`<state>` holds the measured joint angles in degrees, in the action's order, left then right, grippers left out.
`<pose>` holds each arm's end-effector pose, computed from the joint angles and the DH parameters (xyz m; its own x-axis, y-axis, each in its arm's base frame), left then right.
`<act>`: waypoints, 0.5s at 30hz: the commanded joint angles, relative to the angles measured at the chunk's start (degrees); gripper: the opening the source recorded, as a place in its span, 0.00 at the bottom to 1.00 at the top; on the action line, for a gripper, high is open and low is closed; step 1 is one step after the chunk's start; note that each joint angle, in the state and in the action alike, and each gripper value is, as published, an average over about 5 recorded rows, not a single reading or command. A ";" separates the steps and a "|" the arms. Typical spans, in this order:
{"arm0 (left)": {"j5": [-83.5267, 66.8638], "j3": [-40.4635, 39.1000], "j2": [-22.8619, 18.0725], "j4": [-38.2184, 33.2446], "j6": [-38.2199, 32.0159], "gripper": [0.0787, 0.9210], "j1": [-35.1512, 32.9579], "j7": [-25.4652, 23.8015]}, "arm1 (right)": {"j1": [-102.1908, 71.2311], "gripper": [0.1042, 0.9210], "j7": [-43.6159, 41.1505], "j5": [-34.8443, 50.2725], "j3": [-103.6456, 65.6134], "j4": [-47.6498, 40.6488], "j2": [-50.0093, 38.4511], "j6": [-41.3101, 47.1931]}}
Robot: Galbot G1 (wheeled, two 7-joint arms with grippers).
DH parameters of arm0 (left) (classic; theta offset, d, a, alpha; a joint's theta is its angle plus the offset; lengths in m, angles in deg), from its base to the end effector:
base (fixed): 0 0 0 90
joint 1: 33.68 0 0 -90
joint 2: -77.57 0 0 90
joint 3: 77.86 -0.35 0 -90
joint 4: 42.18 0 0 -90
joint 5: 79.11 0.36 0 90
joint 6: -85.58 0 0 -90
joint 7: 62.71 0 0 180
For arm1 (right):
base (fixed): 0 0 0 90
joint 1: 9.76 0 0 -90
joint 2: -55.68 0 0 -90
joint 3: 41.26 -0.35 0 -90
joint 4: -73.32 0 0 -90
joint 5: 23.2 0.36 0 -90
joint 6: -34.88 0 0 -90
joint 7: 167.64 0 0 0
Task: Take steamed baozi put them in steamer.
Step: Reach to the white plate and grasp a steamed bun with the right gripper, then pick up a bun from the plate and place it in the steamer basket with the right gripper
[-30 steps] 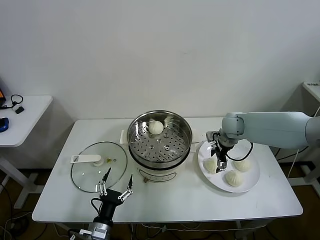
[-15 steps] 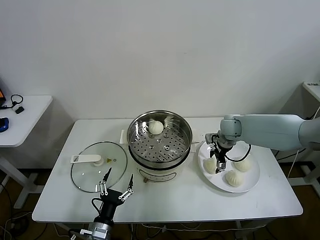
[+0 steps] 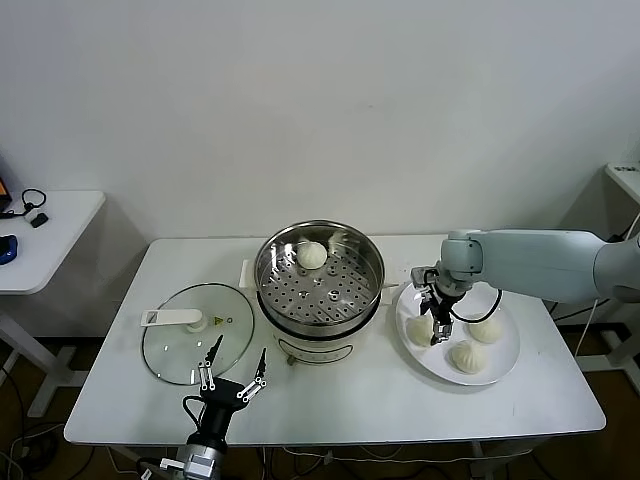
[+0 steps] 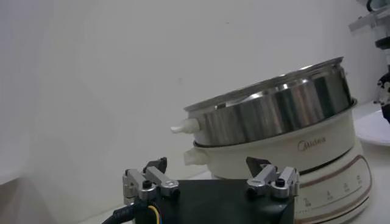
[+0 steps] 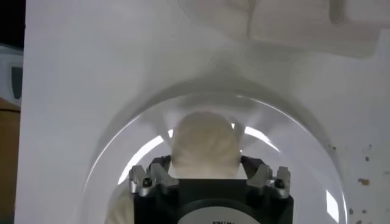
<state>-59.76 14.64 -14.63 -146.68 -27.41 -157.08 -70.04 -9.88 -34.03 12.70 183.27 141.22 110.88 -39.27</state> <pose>0.1474 0.0052 -0.4090 -0.9812 0.1925 -0.0110 0.1797 0.9337 0.3097 0.5338 -0.0818 -0.2350 -0.0088 -0.0198 0.9998 -0.9981 -0.0603 -0.0100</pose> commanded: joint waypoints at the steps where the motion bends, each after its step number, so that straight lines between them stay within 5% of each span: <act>1: 0.05 -0.06 -2.28 0.01 -0.02 0.88 0.02 -0.04 | -0.09 0.66 -0.01 -0.20 -0.23 -0.35 0.04 -0.14; 6: 0.06 0.00 -2.28 -0.09 -0.04 0.88 -0.01 -0.05 | 0.85 0.56 -0.05 -0.18 -0.23 0.11 -0.19 -0.16; 15: 0.44 -0.13 -2.39 -0.38 -0.06 0.88 -0.11 -0.08 | 12.36 0.55 -1.75 1.42 4.31 5.71 -2.37 -1.08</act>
<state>-59.42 14.56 -14.63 -146.99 -27.46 -157.15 -70.09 -6.09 -34.88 13.33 184.41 143.16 109.54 -39.94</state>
